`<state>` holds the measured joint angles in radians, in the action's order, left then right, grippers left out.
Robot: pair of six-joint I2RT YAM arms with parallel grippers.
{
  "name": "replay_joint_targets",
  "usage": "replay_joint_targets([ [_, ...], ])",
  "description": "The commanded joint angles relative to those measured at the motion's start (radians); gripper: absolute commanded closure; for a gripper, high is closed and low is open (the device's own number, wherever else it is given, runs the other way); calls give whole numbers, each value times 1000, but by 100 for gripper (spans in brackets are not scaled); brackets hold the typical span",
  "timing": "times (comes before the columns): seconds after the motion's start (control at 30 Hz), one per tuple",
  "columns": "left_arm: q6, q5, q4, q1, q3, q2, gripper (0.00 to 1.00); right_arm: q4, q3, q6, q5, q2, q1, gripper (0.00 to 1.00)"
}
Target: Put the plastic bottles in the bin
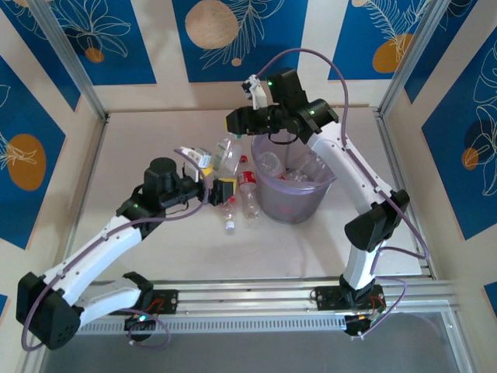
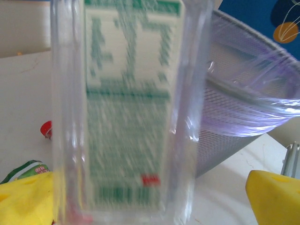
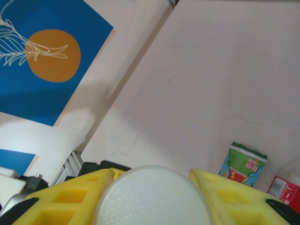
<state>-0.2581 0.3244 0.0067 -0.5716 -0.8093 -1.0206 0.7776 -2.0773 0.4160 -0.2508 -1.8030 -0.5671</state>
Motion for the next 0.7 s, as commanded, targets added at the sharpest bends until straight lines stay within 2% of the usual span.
replay_joint_targets([
  [0.0,15,-13,-41,0,19,59,0,-47,-87,-41,28,47,24,68],
  [0.23,-32,-104,-116,2,55,49,0,-46,-100,-78,91,148,122,68],
  [0.53,-206,-318,-250,2,-2,-214,6,101,-8,-170,205,277,364,68],
  [0.67,-232,-351,-306,-2,-40,-329,4,151,52,-234,236,279,429,68],
])
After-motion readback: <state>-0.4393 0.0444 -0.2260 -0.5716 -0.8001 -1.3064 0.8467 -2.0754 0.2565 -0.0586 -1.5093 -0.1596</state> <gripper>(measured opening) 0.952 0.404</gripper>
